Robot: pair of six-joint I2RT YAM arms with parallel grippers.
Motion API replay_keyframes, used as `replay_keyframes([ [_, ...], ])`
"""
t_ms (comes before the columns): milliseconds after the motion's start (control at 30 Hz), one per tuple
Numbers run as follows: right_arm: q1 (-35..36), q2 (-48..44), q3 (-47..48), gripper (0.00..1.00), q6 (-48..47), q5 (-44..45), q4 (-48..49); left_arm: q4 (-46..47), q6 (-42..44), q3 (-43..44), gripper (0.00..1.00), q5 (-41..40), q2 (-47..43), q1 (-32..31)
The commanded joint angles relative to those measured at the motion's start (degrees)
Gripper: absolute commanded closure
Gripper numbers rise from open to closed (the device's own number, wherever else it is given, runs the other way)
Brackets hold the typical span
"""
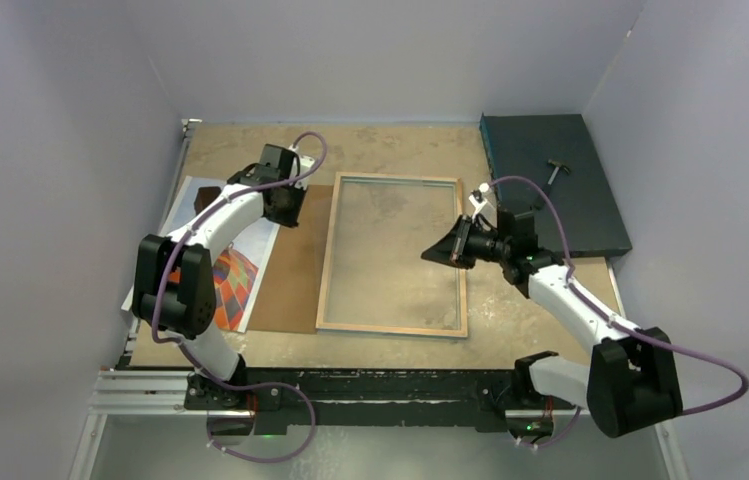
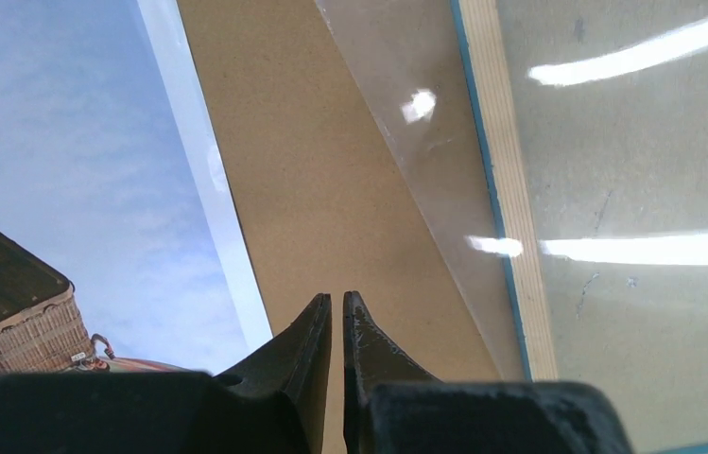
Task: Put the photo into the frame
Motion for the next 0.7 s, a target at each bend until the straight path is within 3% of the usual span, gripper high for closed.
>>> replay_keyframes([
  [0,-0.17,0.14,-1.77,1.00,-3.52,3.16,0.42,1.98,0.92,-0.82,0.93,-0.52,-0.17,0.11],
  [333,-0.17,-3.04,-3.41,1.00,-4.17,14.80,-2.47,2.61,0.87,-1.36,0.96,0.23,0.73,0.00],
  [533,-0.17,-1.32,-5.58,1.00,-4.64,13.36,1.47,2.88,0.24,-1.92,0.96,2.02,1.64,-0.87],
  [667,-0.17,-1.91,-8.61,0.93,-3.22,11.77,3.77,3.66,-0.11,-3.03,0.98,1.38,3.21,-4.43],
])
